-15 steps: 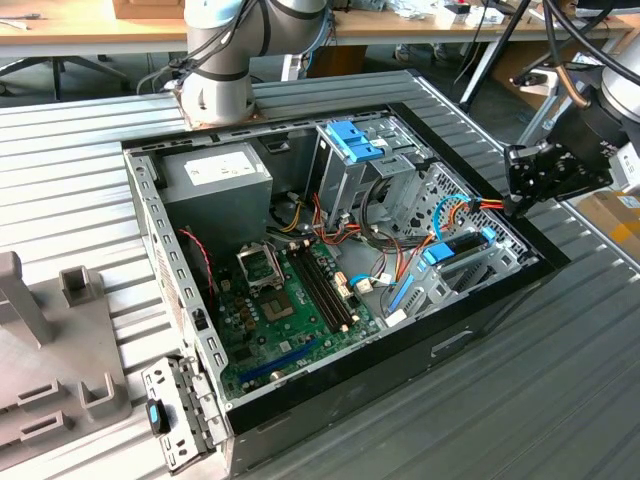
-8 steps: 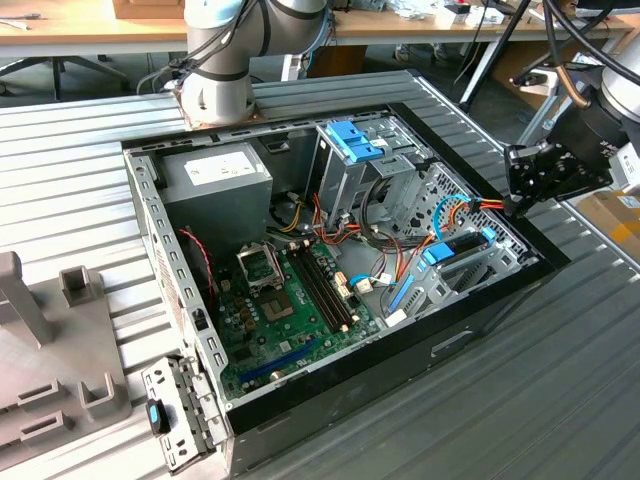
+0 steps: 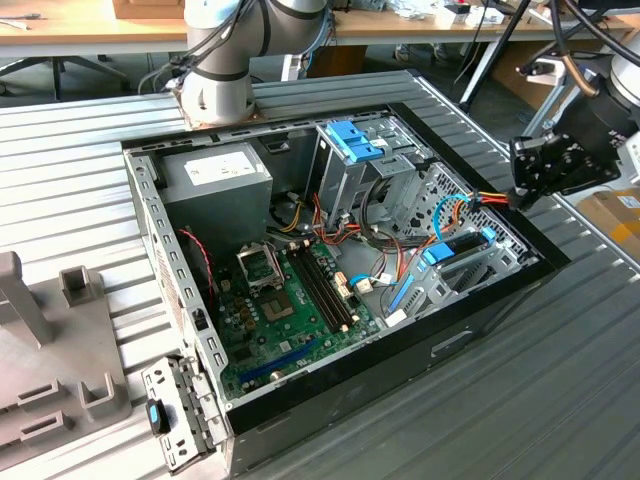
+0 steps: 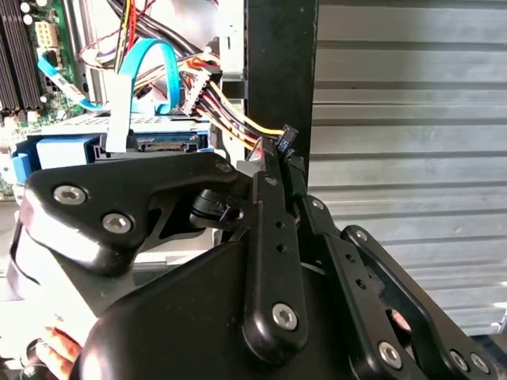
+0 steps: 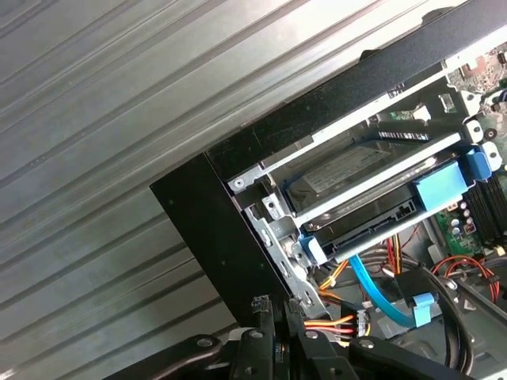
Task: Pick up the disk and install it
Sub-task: 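Insert the first disk wire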
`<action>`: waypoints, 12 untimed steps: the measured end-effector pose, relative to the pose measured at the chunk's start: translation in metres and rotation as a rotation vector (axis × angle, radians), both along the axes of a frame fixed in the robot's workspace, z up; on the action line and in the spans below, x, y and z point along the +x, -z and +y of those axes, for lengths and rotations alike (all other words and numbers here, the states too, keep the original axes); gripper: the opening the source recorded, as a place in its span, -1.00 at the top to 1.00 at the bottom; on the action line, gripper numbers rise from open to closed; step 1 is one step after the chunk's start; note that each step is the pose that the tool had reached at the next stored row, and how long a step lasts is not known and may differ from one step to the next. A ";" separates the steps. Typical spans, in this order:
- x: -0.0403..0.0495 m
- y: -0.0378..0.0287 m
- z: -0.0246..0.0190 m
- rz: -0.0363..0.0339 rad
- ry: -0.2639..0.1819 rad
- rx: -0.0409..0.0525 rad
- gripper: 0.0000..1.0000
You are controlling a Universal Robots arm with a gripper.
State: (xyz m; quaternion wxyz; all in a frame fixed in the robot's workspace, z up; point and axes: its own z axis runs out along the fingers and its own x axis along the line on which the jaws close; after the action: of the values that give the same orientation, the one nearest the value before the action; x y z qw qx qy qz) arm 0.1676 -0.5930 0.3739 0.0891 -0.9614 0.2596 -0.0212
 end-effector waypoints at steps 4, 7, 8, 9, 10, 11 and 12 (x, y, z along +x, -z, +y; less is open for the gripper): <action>-0.0003 0.0000 0.0000 0.0000 0.034 0.0000 0.66; -0.0016 0.0001 0.0000 0.0000 0.060 -0.0005 0.66; -0.0018 0.0000 0.0000 0.0000 0.067 -0.0012 0.66; -0.0023 0.0000 0.0000 0.0000 0.073 -0.0018 0.66; -0.0048 0.0000 0.0000 -0.0002 0.078 -0.0019 0.66; -0.0050 0.0000 0.0000 -0.0001 0.078 -0.0020 0.66; -0.0051 0.0000 0.0000 -0.0001 0.078 -0.0020 0.66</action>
State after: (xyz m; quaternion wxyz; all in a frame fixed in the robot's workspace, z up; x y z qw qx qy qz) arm 0.1625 -0.5931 0.3739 0.0872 -0.9507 0.2967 -0.0250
